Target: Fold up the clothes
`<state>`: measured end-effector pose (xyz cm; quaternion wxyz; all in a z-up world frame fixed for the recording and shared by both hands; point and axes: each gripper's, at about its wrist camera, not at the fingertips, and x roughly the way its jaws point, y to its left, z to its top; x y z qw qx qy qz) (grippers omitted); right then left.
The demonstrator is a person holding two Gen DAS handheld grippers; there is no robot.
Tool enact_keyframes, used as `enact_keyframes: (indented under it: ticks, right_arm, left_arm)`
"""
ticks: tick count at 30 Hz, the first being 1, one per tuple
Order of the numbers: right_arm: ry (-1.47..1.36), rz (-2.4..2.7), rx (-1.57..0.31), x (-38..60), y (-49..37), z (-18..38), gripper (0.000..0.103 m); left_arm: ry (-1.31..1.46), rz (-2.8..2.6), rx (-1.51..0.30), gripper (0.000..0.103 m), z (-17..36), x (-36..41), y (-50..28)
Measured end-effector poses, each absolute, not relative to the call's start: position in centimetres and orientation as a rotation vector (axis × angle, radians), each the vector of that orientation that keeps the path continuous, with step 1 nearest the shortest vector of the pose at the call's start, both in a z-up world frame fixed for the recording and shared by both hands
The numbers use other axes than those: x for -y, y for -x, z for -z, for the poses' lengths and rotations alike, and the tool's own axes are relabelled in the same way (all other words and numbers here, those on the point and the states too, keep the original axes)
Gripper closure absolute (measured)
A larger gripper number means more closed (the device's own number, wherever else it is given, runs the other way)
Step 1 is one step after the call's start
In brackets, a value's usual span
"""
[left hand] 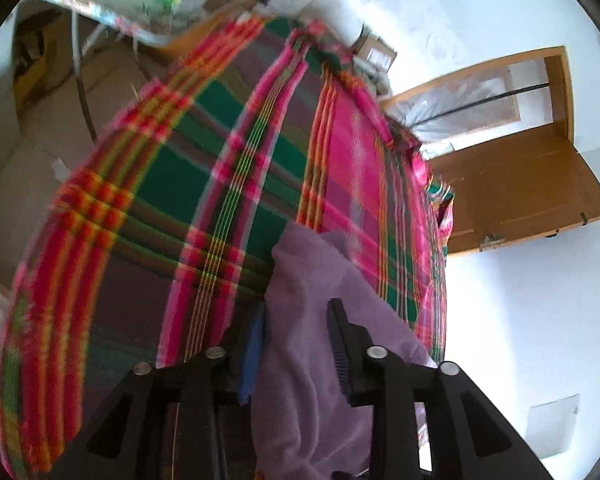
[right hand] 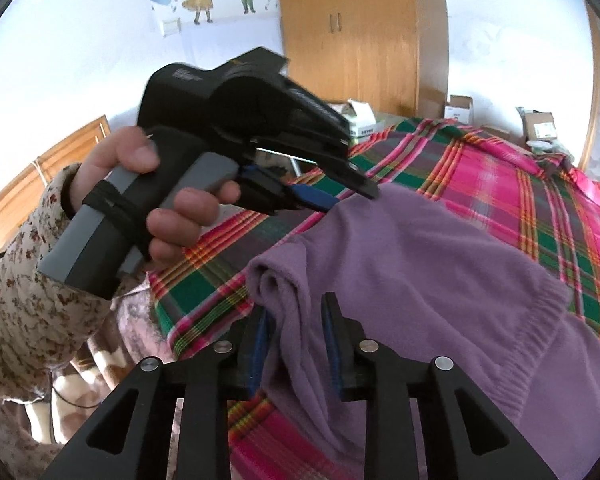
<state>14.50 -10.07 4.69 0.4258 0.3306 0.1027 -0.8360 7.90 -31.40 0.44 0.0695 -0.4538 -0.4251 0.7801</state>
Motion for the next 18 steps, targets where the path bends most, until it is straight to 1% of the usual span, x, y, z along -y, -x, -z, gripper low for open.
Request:
enact_keyframes:
  ticks: [5,8,10,12,18]
  right_arm:
    - [-0.836,2.158,-0.091,4.3,-13.8,-6.3,0.076]
    - [-0.815,2.305,-0.053,0.0,-13.8,-7.1,0.076]
    - [-0.850,2.406,-0.061,-2.7,-13.5,-6.7,0.076]
    - [-0.923,2.517,-0.067,-5.9,-12.7,-5.5,0.076]
    - [-1.126,2.694,0.122,-14.2,-10.8,-3.1,0.076]
  left_arm:
    - [1.299,-2.451,1.135,0.068,-4.2,28.9,-9.6]
    - [1.264,-2.412,1.082,0.068,-5.6,25.7,-9.0]
    - [1.246,-2.390,1.028,0.068,-6.3,23.6,-8.8]
    - [1.257,-2.352,0.929,0.068,-6.6,20.7,-8.0]
    - [1.397,-2.183,0.697,0.068,-4.7,12.0,-6.1]
